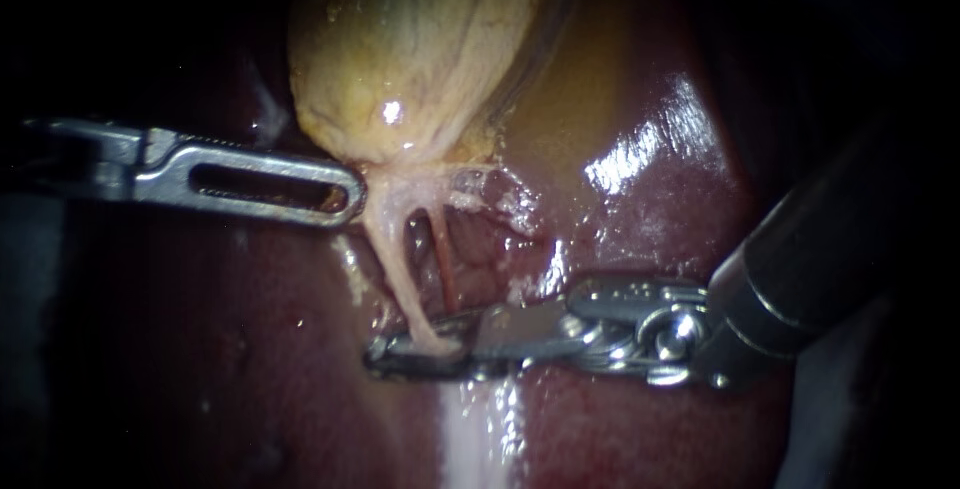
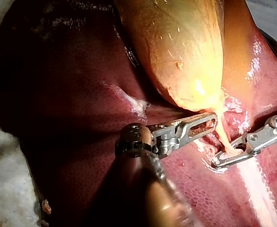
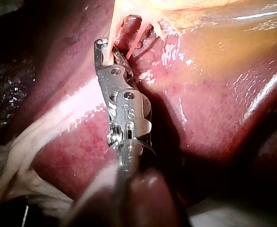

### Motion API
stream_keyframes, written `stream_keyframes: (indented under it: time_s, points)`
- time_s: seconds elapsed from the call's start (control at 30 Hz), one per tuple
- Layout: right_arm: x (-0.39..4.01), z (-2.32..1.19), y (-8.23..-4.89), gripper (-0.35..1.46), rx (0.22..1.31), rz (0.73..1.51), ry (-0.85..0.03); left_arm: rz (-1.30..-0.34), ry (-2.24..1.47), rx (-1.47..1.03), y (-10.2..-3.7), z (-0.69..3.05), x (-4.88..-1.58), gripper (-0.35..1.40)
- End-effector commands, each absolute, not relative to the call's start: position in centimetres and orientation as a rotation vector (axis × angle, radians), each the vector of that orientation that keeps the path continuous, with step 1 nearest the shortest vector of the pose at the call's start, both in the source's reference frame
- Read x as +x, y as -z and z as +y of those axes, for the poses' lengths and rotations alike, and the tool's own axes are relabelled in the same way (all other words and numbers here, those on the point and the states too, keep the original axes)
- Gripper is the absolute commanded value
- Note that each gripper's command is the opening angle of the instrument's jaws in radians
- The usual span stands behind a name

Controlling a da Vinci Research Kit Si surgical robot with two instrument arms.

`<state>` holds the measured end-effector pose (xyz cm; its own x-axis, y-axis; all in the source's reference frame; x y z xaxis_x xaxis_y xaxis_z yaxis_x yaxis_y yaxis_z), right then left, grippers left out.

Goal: Going back first clip left tube

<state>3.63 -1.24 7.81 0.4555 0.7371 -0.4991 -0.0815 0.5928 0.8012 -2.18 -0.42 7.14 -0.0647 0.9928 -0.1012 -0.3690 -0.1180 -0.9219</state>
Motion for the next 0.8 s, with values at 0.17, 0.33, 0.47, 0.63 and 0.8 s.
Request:
stream_keyframes:
  time_s: [0.17,0.33,0.47,0.63,0.8]
  points:
    - [3.63,-1.24,-7.81,-0.35,0.794,0.974,-0.573,-0.898,-1.479,-0.977,-7.14,-0.42,-2.18,-0.35]
    - [3.67,-1.26,-7.8,-0.11,0.806,1.014,-0.568,-0.898,-1.48,-0.977,-7.14,-0.42,-2.18,-0.35]
    - [3.78,-1.22,-7.8,0.45,0.739,1.096,-0.466,-0.899,-1.48,-0.977,-7.15,-0.42,-2.17,-0.35]
    - [3.78,-1.17,-7.76,0.49,0.665,1.11,-0.447,-0.899,-1.48,-0.978,-7.15,-0.42,-2.16,-0.35]
    - [3.71,-1.08,-7.72,0.49,0.656,1.114,-0.439,-0.899,-1.48,-0.978,-7.15,-0.42,-2.16,-0.35]
